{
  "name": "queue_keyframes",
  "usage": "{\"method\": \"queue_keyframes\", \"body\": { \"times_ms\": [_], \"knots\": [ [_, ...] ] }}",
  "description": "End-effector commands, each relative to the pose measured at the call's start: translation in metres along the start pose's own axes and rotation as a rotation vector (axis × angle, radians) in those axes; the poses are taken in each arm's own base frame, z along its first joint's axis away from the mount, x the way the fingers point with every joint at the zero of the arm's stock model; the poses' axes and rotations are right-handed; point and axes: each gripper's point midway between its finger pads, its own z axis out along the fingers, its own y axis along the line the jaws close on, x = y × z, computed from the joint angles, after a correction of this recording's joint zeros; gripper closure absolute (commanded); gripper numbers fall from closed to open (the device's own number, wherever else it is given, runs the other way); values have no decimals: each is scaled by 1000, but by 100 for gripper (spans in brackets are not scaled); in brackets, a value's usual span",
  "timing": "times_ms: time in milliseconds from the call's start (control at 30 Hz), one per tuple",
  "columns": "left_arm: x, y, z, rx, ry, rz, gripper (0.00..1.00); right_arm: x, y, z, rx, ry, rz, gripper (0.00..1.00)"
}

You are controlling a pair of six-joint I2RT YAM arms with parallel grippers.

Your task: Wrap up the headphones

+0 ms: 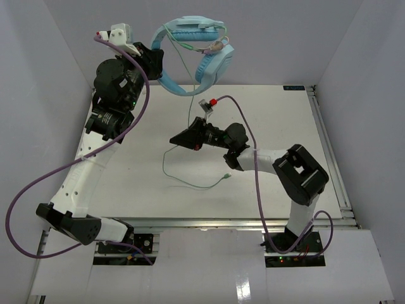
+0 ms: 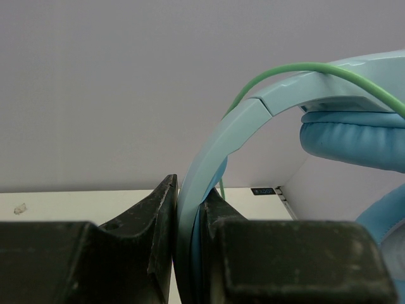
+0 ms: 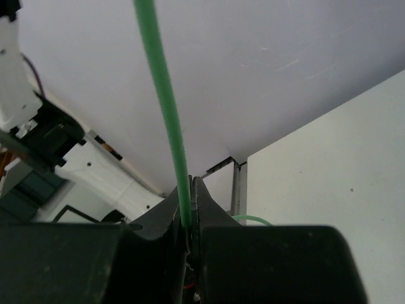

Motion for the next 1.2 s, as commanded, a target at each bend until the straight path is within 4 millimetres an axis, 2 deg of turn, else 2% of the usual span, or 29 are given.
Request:
{"method": "queue_keyframes", "body": {
  "times_ms": [0, 133, 333, 433, 500, 633, 667, 733, 767, 833, 900, 967, 1067, 1167],
  "knots": [
    [-42, -6, -2, -2, -140, -49, 100, -17, 144, -23, -463, -164, -512, 92],
    [-36, 1, 5, -34, -129, -15, 100, -2, 149, -31, -410, -57, -520, 92],
    [-21, 11, 12, -73, -100, 29, 100, 12, 145, -34, -336, 110, -505, 92],
    [-10, 17, 15, -95, -75, 53, 100, 10, 129, -24, -232, 223, -486, 92],
    [-1, 23, 17, -115, -54, 73, 100, 8, 107, -16, -72, 323, -522, 92],
    [12, 31, 23, -141, -24, 119, 100, 4, 86, -13, 107, 452, -772, 92],
    [16, 33, 25, -146, -15, 132, 100, 0, 78, -17, 175, 498, -849, 92],
    [23, 36, 28, -156, 7, 163, 100, -4, 77, -24, 238, 576, -901, 92],
    [25, 37, 27, -157, 15, 165, 100, -19, 79, -21, 263, 556, -967, 92],
    [40, 43, 28, -163, 62, 215, 100, -32, 65, -43, 386, 657, -1070, 92],
    [50, 47, 25, -163, 93, 257, 100, -43, 59, -59, 465, 702, -1143, 92],
    [61, 51, 21, -164, 130, 287, 100, -62, 55, -73, 570, 708, -1230, 92],
    [75, 57, 13, -165, 171, 318, 100, -96, 56, -87, 713, 670, -1360, 92],
    [90, 61, 8, -162, 212, 324, 100, -125, 65, -93, 801, 614, -1465, 92]
  ]
}}
